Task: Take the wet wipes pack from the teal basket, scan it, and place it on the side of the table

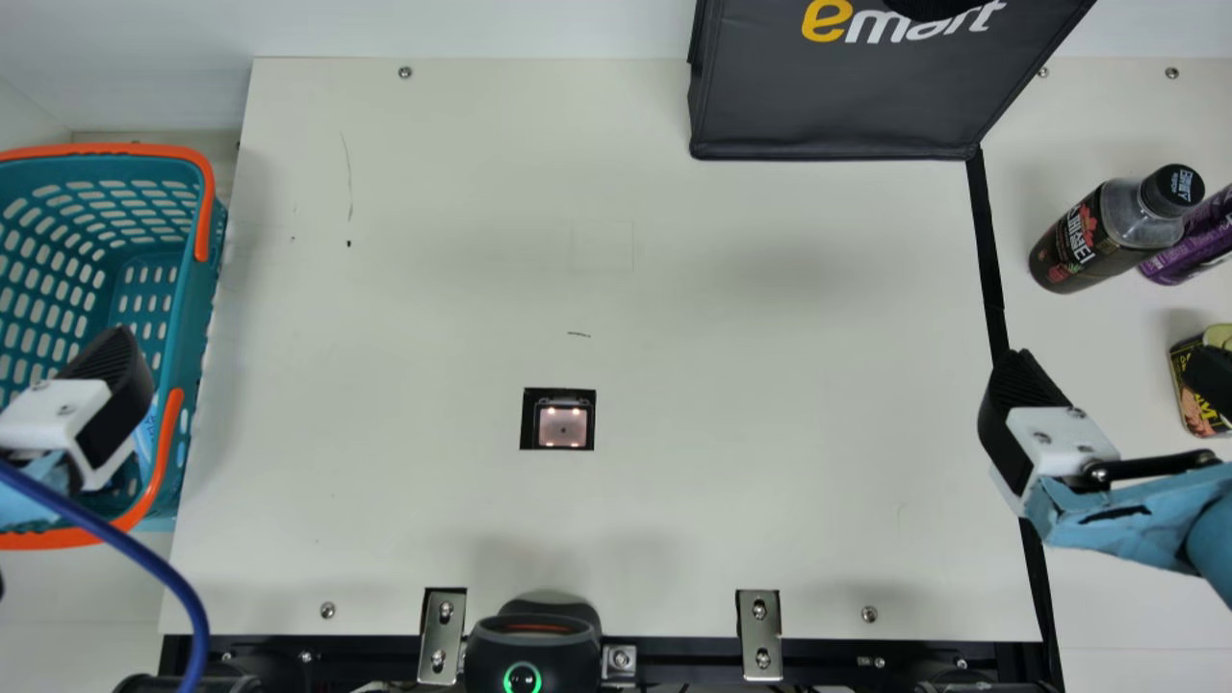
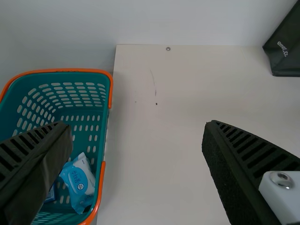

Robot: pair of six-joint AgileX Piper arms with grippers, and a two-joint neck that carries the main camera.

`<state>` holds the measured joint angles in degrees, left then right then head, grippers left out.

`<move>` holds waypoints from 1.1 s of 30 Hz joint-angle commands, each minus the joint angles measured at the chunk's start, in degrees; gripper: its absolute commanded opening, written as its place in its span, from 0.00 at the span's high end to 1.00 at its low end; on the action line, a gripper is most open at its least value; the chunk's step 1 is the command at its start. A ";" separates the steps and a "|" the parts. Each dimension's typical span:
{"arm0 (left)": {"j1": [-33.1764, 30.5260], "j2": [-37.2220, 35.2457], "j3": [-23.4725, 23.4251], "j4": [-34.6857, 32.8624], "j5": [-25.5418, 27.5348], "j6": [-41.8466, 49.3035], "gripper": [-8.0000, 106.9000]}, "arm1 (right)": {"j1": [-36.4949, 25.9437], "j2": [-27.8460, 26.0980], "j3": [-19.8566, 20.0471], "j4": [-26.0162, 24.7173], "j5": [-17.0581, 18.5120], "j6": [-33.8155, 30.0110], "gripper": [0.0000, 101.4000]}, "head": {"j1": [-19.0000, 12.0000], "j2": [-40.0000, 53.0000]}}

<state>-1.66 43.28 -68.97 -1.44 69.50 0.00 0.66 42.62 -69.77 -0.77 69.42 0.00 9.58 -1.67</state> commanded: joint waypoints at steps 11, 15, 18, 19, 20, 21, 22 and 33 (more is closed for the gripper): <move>0.00 0.00 0.00 0.00 0.00 0.00 0.15 | 0.00 0.00 0.00 0.00 0.00 0.00 0.06 | -1.66 14.79; 0.00 0.00 0.00 0.00 0.00 0.00 0.15 | 0.00 0.00 0.00 0.00 0.00 0.00 0.06 | -1.66 20.09; 0.00 0.00 0.00 0.00 0.00 0.00 0.15 | 0.00 0.00 0.00 0.00 0.00 0.00 0.06 | -1.66 20.09; 0.00 0.00 0.00 0.00 0.00 0.00 0.15 | 0.00 0.00 0.00 0.00 0.00 0.00 0.06 | -1.66 20.09; 0.00 0.00 0.00 0.00 0.00 0.00 0.15 | 0.00 0.00 0.00 0.00 0.00 0.00 0.06 | -1.66 20.09; 0.00 0.00 0.00 0.00 0.00 0.00 0.15 | 0.00 0.00 0.00 0.00 0.00 0.00 0.06 | -1.66 20.09; 0.00 0.00 0.00 0.00 0.00 0.00 0.15 | 0.00 0.00 0.00 0.00 0.00 0.00 0.06 | -1.66 20.09; 0.00 0.00 0.00 0.00 0.00 0.00 0.15 | 0.00 0.00 0.00 0.00 0.00 0.00 0.06 | -1.66 20.09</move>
<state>-1.66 43.28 -68.97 -1.44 69.50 0.00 0.66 42.62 -69.77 -0.77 69.42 0.00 9.58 18.19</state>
